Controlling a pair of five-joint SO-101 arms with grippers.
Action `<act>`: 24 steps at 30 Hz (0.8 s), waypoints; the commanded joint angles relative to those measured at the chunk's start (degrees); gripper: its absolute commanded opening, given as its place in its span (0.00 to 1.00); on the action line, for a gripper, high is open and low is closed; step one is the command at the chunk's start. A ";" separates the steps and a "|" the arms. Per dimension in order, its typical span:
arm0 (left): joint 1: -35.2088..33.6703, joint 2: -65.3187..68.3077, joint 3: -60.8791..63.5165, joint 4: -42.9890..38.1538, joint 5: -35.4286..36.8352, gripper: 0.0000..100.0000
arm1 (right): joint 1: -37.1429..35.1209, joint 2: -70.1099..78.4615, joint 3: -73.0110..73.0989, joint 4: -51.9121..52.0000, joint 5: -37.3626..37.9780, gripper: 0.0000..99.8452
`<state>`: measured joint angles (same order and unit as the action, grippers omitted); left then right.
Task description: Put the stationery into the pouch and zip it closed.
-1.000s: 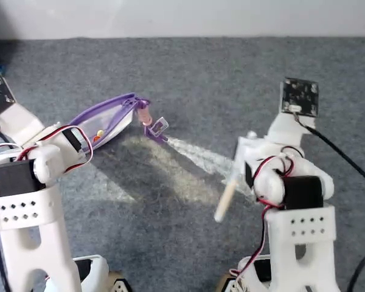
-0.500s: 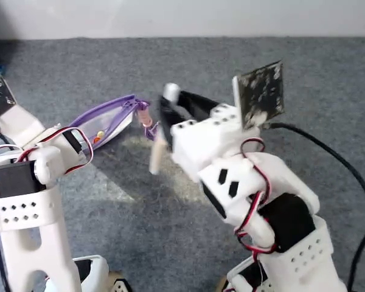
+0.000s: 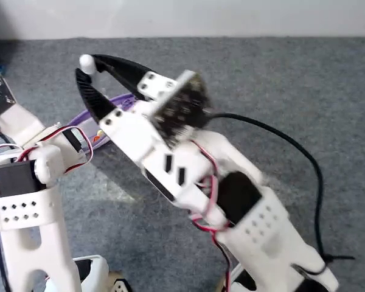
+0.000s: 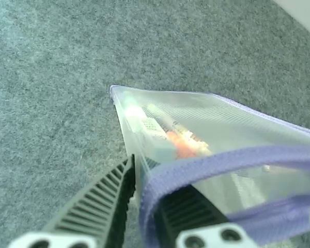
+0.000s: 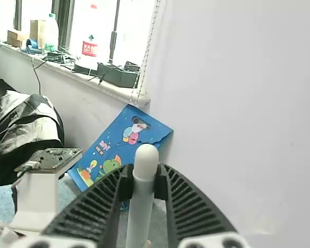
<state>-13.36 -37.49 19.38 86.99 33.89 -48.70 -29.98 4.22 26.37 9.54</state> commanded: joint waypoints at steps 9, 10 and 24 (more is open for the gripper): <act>-0.18 -0.35 -0.22 -2.02 0.62 0.01 | 3.12 7.16 5.36 -4.97 7.91 0.01; -0.18 -0.35 -0.22 -2.02 0.62 0.01 | 3.38 7.08 7.21 -5.93 8.62 0.01; -0.09 -0.35 -0.13 -2.02 0.62 0.01 | 3.74 3.47 11.96 -3.03 10.90 0.25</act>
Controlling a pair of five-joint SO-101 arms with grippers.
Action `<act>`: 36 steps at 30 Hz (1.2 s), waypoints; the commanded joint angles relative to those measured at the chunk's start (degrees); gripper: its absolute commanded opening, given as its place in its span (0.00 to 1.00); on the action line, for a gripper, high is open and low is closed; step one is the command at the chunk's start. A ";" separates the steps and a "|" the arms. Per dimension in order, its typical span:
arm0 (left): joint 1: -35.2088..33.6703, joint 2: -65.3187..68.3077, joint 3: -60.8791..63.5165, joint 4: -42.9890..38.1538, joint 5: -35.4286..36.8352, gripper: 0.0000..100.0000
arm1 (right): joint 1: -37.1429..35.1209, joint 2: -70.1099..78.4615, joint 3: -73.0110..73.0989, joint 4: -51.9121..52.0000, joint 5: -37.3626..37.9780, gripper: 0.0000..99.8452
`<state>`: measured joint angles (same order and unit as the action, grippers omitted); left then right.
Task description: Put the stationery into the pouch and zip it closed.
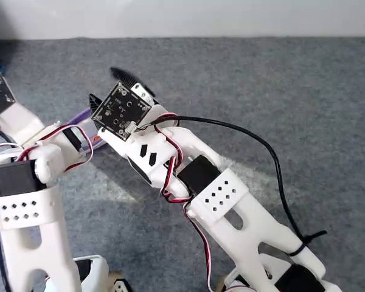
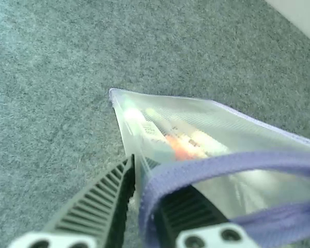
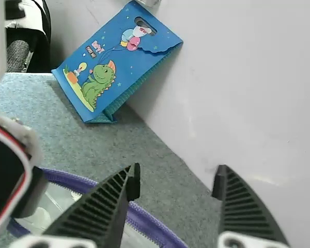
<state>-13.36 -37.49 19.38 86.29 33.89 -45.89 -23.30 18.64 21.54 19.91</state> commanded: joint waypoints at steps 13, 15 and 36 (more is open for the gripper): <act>-0.09 -0.18 0.13 -1.32 0.62 0.01 | 10.33 -10.68 -1.85 32.57 -17.67 0.17; -0.09 -0.18 0.13 -1.32 0.62 0.01 | 10.33 -10.77 0.35 32.75 -18.81 0.17; -0.09 -0.35 0.13 -1.05 0.62 0.01 | 9.10 5.05 5.27 8.48 -15.74 0.17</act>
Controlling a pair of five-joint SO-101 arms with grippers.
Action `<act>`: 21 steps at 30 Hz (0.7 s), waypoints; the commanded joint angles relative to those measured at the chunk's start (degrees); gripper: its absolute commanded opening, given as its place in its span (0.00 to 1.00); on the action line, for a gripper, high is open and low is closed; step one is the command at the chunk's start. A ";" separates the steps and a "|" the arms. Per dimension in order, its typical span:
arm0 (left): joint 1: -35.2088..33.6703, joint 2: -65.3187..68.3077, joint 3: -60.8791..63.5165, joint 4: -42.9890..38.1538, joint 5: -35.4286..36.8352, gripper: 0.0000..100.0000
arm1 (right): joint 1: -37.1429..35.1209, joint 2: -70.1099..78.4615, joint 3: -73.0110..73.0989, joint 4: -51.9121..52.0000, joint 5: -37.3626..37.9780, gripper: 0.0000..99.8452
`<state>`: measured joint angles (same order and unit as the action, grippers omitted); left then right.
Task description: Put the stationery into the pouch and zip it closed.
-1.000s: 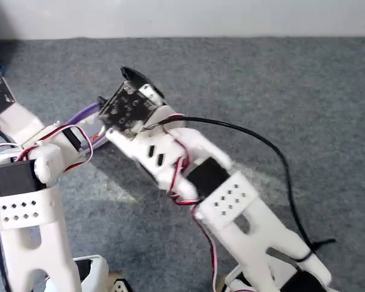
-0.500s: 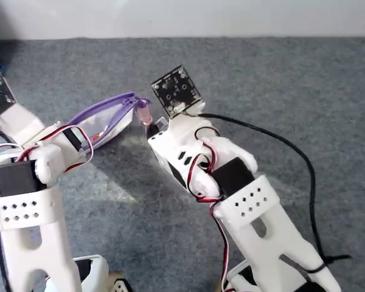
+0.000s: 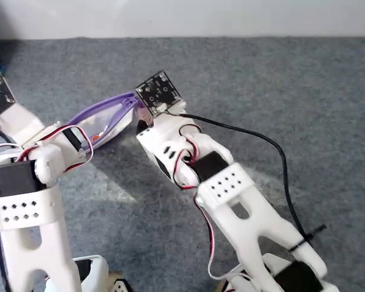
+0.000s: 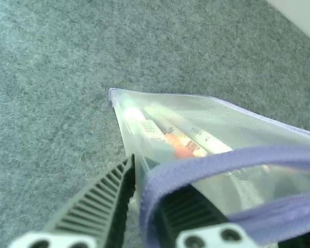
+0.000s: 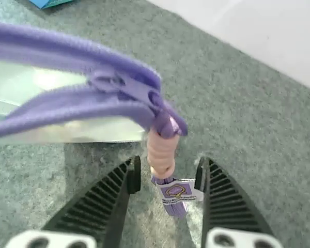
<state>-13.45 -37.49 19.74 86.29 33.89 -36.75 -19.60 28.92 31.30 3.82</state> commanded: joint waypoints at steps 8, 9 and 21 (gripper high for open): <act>-0.09 -0.35 -0.22 -0.97 0.70 0.01 | 0.04 4.35 -8.79 -1.36 0.35 0.17; -0.18 -0.35 -0.22 -0.97 0.70 0.01 | 0.04 4.26 -8.88 -1.36 0.53 0.17; 0.00 0.00 -0.22 -1.14 0.70 0.01 | 0.84 4.79 -8.88 -2.24 0.53 0.01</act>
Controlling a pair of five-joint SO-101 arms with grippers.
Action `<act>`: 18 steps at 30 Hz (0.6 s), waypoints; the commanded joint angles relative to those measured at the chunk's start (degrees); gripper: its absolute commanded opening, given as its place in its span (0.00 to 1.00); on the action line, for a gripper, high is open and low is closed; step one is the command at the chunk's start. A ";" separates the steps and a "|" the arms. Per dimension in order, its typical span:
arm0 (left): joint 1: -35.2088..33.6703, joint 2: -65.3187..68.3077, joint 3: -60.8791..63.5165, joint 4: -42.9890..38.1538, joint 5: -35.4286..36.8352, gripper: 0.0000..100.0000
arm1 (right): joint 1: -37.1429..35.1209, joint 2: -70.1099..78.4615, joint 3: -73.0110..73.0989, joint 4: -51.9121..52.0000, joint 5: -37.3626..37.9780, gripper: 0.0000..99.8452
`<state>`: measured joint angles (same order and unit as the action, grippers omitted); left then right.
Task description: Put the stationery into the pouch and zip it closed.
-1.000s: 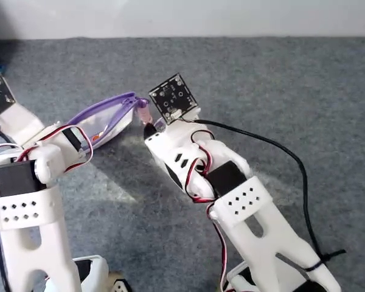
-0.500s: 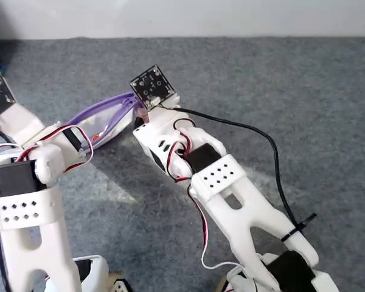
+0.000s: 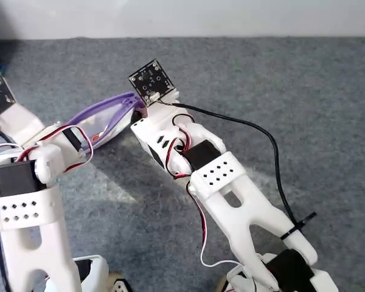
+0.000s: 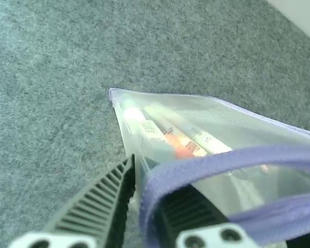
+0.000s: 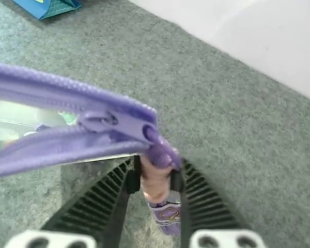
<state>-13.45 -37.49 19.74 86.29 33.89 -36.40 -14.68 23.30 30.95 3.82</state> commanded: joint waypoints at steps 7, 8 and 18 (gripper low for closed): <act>0.00 0.00 -0.22 -1.23 0.70 0.01 | 0.57 0.04 -2.90 -4.79 0.70 0.01; 0.00 0.00 -0.22 -1.23 0.70 0.01 | 0.92 -0.13 -2.90 -4.70 0.70 0.01; 0.35 -0.44 -0.40 -0.53 0.62 0.08 | 3.91 -8.04 -6.07 7.25 0.70 0.01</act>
<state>-13.45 -37.49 19.74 86.29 33.89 -33.67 -17.76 20.84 36.84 3.82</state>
